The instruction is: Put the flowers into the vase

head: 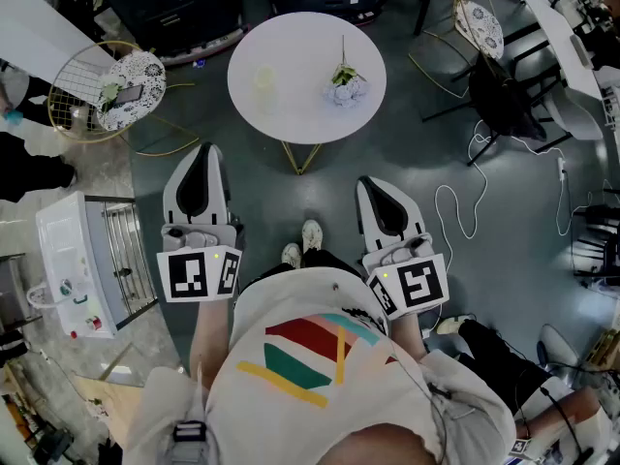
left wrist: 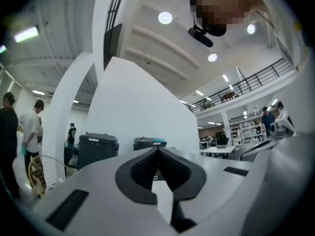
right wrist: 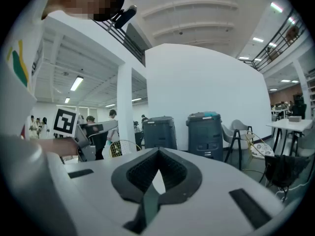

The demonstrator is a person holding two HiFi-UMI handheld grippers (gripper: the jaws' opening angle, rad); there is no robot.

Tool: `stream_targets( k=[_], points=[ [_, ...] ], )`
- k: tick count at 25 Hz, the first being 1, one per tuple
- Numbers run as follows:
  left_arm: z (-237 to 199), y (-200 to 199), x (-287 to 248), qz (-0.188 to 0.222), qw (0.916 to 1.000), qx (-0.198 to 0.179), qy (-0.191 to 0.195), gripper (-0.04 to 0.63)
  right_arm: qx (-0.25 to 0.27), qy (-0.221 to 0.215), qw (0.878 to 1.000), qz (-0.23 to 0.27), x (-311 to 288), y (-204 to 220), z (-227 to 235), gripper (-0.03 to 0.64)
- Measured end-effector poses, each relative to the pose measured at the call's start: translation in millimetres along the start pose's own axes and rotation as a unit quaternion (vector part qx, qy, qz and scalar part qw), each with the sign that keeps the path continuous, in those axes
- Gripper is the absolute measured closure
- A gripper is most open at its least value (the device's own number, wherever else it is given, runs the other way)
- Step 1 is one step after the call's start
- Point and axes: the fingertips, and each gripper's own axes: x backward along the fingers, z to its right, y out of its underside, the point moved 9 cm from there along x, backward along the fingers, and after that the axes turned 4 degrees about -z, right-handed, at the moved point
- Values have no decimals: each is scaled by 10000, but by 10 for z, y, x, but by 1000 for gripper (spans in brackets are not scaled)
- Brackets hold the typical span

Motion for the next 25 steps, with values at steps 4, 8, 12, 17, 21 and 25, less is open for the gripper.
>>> stream_targets(
  k=[4, 8, 12, 17, 21, 25],
  points=[
    [-9, -51, 143, 32, 9999, 136, 0, 588, 279, -84, 9993, -235, 59, 38, -250, 606],
    [-97, -105, 245, 99, 9999, -12, -16, 588, 185, -157, 9995, -210, 25, 31, -374, 606],
    [-193, -34, 326, 3, 10000, 24, -76, 588, 347, -173, 9990, -209, -30, 39, -451, 606],
    [-277, 43, 352, -86, 9997, 59, -236, 588, 90, -88, 9999, -27, -88, 44, -421, 606],
    [-274, 80, 286, -226, 9993, 66, -302, 588, 95, -34, 9999, -105, -155, 36, -329, 606],
    [-255, 78, 170, -294, 9990, 25, -325, 588, -102, -79, 9999, -107, -277, 35, -181, 606]
  ],
)
